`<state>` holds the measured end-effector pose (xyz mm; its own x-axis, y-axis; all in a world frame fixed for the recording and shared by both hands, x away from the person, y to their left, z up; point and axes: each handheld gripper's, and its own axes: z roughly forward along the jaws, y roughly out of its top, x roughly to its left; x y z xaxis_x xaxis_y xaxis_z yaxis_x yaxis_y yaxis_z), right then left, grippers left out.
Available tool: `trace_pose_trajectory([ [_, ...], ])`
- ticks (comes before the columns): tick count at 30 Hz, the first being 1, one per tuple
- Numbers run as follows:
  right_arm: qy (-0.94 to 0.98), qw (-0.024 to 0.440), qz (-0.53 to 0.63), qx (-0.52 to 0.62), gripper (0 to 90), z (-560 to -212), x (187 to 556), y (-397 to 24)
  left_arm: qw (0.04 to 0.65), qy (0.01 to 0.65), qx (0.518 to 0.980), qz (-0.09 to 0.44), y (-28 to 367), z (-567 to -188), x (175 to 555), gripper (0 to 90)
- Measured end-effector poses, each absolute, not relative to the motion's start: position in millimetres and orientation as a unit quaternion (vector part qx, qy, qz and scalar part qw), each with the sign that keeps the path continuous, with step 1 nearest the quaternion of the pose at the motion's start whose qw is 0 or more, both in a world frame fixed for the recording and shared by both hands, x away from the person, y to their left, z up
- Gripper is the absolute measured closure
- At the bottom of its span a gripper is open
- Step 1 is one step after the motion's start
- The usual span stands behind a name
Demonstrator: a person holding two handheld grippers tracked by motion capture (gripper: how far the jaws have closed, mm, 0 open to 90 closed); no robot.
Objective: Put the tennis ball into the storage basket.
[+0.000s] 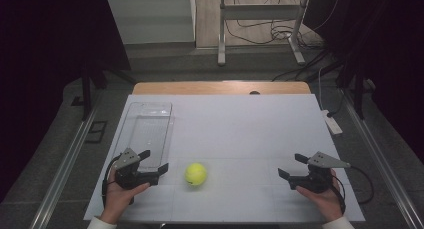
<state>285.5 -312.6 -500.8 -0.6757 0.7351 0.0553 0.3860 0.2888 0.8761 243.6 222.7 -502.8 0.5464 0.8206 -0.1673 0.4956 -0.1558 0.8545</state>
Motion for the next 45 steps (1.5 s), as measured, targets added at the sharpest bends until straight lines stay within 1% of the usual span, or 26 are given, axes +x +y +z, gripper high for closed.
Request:
trace_pose_trajectory([
  [9,0.784,0.187,0.471,0.358,12.7,-501.2,287.8,-310.4,0.475,0.444,0.740,0.172,224.2,-501.9,241.1,13.5],
  [29,0.780,0.188,0.476,0.361,12.7,-497.9,280.1,-314.9,0.474,0.435,0.746,0.169,220.8,-501.8,245.8,13.4],
  [45,0.778,0.185,0.479,0.362,12.7,-496.8,281.2,-315.5,0.468,0.445,0.747,0.159,221.4,-498.5,245.7,13.2],
])
